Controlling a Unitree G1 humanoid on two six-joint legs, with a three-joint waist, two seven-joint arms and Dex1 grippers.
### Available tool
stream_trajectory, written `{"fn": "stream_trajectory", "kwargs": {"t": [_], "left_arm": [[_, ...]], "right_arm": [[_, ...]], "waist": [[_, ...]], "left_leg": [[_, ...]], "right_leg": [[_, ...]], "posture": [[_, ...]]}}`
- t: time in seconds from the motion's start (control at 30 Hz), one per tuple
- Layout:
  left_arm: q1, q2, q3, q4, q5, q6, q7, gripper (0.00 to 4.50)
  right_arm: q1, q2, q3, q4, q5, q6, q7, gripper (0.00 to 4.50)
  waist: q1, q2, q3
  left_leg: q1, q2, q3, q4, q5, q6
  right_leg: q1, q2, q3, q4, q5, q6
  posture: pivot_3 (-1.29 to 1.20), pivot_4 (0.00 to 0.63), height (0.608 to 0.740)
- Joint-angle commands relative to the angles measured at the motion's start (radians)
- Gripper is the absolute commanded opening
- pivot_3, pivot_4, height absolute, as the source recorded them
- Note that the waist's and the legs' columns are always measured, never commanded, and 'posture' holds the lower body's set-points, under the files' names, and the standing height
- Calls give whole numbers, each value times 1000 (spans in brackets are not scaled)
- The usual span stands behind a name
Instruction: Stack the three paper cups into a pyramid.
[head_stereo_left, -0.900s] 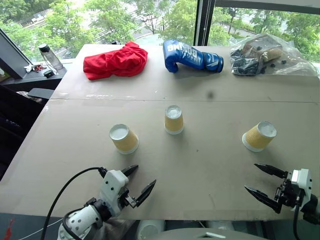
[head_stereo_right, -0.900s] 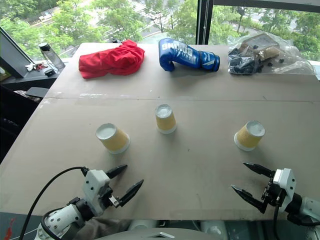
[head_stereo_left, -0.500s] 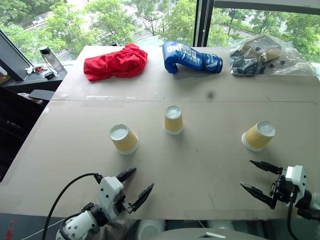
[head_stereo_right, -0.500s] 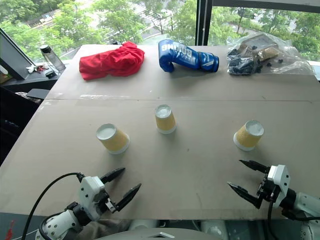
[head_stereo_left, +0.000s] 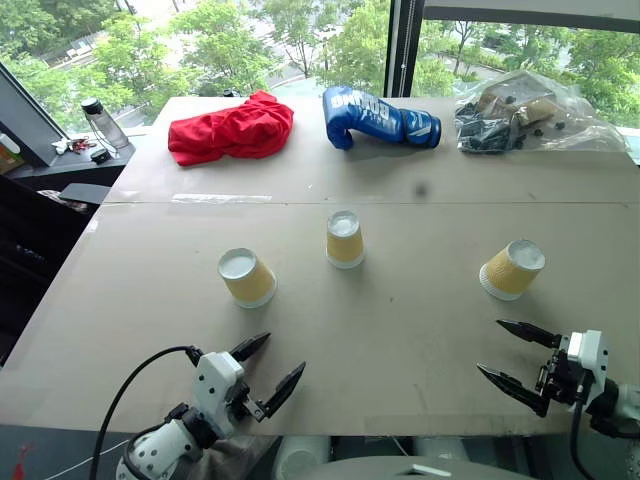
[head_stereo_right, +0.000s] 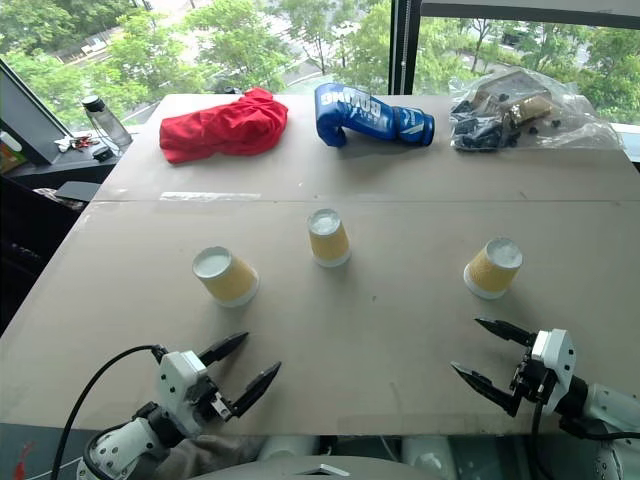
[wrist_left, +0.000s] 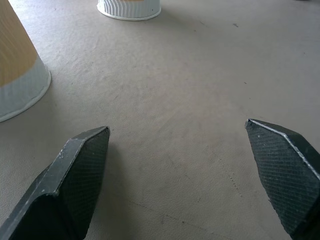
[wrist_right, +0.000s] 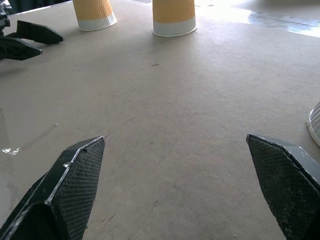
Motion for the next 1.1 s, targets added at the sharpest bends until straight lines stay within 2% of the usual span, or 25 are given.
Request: {"fn": "stream_trajectory", "kwargs": {"t": [0.03,0.17,0.3,0.5,0.77,1.1], "left_arm": [[11,-44,42,-88,-41,8,74,4457],[32,-100,61,-177,-75,27,144,4457],[59,-150,80,-264,-41,19,227,4457],[1,-198,147,-266,11,-2,337,4457],[-221,-166,158,-96,96,34,384,4457],[-337,-118,148,-37,85,65,356,4457]], "right_arm": [[-4,-7,6,-78,32,19,2,4500],[-11,-11,17,-143,62,53,-1,4500],[-15,-24,29,-231,97,100,4,4500],[-32,-42,59,-372,157,189,-19,4500],[-104,-26,102,-464,171,251,-90,4500],[-126,-12,99,-461,169,248,-117,4500]], "waist": [[0,-3,1],[0,-5,3],[0,-8,5],[1,-9,5],[2,-10,5],[0,-11,6]], "left_leg": [[0,0,0,0,0,0],[-1,0,0,0,0,0],[-2,0,0,1,0,0],[-2,0,-1,1,0,0],[-2,-2,-2,3,0,0],[-2,-1,-2,3,0,0]], "right_leg": [[0,0,0,0,0,0],[0,-1,0,0,1,2],[0,-1,0,0,2,3],[0,1,-1,0,2,3],[0,3,-4,0,2,4],[0,4,-4,1,3,5]], "posture": [[0,150,740],[0,150,740],[0,150,740],[0,150,740],[0,150,740],[0,150,740]]}}
